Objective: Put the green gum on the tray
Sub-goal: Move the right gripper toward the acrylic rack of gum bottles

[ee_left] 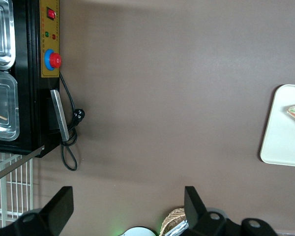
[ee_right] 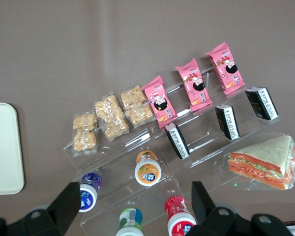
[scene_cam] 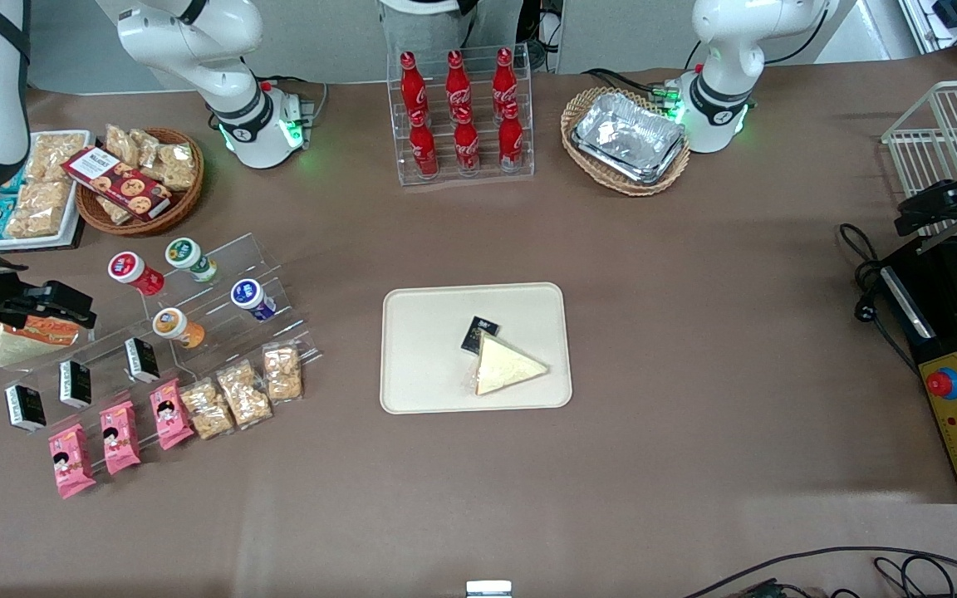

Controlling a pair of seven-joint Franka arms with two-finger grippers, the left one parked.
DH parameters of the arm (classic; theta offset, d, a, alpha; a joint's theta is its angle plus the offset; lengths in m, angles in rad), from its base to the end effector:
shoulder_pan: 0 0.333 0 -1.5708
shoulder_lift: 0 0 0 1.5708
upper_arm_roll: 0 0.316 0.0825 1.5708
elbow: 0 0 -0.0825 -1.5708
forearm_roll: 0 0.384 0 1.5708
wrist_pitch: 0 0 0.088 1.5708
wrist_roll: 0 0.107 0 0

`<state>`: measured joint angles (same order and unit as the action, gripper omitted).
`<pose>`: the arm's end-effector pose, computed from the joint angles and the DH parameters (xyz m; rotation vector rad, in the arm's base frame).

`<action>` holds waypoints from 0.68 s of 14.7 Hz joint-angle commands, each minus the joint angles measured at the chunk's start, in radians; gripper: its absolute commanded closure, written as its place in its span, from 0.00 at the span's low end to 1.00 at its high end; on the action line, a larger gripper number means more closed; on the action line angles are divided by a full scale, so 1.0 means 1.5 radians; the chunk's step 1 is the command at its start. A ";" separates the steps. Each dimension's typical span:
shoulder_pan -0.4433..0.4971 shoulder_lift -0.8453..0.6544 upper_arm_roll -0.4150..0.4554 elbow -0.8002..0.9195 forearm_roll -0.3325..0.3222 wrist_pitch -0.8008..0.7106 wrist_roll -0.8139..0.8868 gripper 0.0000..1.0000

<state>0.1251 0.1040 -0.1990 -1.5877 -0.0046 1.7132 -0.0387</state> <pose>0.5945 -0.0389 0.5704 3.1146 -0.0519 0.0344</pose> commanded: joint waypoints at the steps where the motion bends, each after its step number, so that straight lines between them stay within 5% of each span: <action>1: 0.020 -0.014 0.000 -0.011 0.003 -0.011 0.006 0.00; 7: 0.018 -0.022 -0.001 -0.015 0.004 -0.010 -0.004 0.00; 10: 0.020 -0.139 -0.001 -0.158 0.002 -0.012 -0.035 0.00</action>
<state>0.1517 0.0833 -0.1992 -1.6092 -0.0044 1.6933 -0.0538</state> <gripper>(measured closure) 0.000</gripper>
